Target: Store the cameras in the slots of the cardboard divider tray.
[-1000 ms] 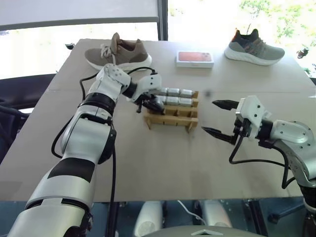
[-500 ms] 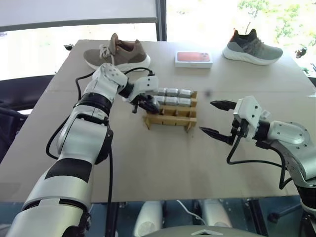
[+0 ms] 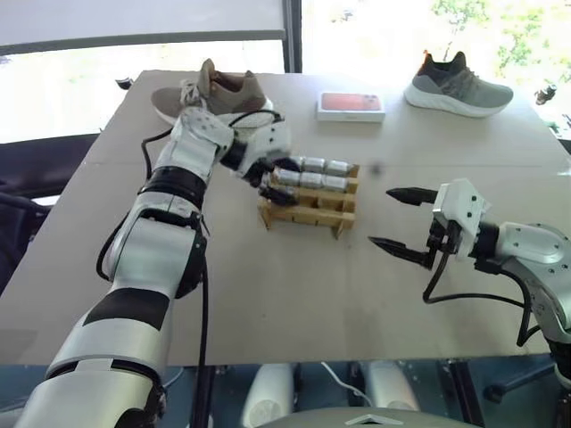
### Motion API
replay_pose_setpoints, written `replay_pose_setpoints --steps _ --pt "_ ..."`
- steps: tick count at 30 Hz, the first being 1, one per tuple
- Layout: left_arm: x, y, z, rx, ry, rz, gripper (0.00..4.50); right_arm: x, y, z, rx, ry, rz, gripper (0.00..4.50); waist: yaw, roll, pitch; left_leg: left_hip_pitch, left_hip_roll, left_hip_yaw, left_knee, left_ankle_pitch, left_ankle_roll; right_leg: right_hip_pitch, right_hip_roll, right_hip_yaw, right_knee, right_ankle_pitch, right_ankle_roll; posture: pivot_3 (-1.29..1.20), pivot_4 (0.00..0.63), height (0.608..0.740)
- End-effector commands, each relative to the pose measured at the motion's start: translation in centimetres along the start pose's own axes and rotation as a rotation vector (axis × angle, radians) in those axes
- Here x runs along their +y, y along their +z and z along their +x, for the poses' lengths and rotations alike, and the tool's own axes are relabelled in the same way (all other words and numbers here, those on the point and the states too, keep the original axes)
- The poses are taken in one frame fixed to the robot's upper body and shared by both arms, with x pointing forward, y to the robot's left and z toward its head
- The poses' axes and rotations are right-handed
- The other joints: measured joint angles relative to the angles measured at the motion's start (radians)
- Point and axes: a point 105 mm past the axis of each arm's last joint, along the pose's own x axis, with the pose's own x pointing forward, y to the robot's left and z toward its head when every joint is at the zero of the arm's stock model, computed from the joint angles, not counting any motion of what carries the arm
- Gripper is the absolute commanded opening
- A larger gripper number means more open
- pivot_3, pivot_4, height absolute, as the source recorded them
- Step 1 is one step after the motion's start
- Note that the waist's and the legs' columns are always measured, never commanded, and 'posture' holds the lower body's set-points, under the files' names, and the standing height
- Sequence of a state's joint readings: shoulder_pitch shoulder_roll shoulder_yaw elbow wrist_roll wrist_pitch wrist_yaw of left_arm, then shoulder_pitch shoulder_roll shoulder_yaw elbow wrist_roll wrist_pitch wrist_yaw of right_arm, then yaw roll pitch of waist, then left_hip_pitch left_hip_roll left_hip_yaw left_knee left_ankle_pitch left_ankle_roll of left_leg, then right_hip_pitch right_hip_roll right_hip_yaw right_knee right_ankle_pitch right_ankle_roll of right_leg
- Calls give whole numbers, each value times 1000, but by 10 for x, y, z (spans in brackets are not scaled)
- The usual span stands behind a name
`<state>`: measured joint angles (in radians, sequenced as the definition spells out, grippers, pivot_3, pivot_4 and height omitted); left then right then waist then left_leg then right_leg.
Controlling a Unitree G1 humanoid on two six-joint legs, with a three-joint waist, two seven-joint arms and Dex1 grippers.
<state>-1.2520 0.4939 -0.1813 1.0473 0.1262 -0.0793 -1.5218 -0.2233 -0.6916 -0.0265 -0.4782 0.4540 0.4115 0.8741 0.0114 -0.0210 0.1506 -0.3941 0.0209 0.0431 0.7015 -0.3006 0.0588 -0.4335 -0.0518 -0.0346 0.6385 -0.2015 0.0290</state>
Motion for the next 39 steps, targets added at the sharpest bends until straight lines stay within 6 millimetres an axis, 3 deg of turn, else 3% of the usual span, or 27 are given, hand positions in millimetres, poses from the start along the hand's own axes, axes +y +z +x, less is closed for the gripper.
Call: replay_pose_setpoints --steps 1,5,9,15,16,18,32,36,37,39 --pt "1 -8 -20 -99 125 -75 4121 -1 10 -15 -8 -31 -23 4500 -2 1 0 0 0 0 0 0 0 0 0 0 0 0 0 0 150 740" --pt "-6 -18 -27 -138 238 -58 4121 1 9 -23 -7 -54 3 4500 -4 0 0 2 2 0 -1 0 0 0 0 1 2 0 0 0 150 740" --pt "-21 -24 -23 -78 191 14 4121 -2 9 -23 -5 -50 15 4500 5 0 0 2 2 0 1 0 0 0 0 1 3 0 0 0 150 740" --pt "-15 -21 -15 -37 185 71 4121 -4 11 -22 -14 -65 11 4500 6 0 0 3 0 1 1 0 0 2 0 2 1 0 0 0 150 740" --pt "-13 -20 -14 -27 184 88 3573 -4 10 -22 -10 -67 8 4500 6 0 0 3 -1 1 1 0 0 2 0 2 1 0 0 0 150 740" --pt "-13 -21 -12 -6 163 121 2899 -3 9 -23 -3 -72 5 4500 4 0 0 2 -2 1 1 0 0 2 0 2 1 0 0 0 150 740" --pt "-10 -32 -9 57 84 159 2899 2 10 -27 8 -106 -3 4500 3 0 0 3 -1 1 1 0 0 2 0 2 1 0 0 0 150 740" --pt "-7 -30 -11 69 75 181 1096 1 10 -27 7 -110 -5 4500 4 0 0 3 -1 1 1 0 0 2 0 1 1 0 0 0 150 740" --pt "-6 -28 -12 65 73 182 875 1 10 -27 7 -111 -5 4500 4 0 0 3 -1 1 1 0 0 2 0 1 1 0 0 0 150 740" --pt "-4 -24 -14 55 68 178 868 1 10 -27 7 -112 -6 4500 3 0 0 3 -1 1 1 0 0 2 0 1 1 0 0 0 150 740"
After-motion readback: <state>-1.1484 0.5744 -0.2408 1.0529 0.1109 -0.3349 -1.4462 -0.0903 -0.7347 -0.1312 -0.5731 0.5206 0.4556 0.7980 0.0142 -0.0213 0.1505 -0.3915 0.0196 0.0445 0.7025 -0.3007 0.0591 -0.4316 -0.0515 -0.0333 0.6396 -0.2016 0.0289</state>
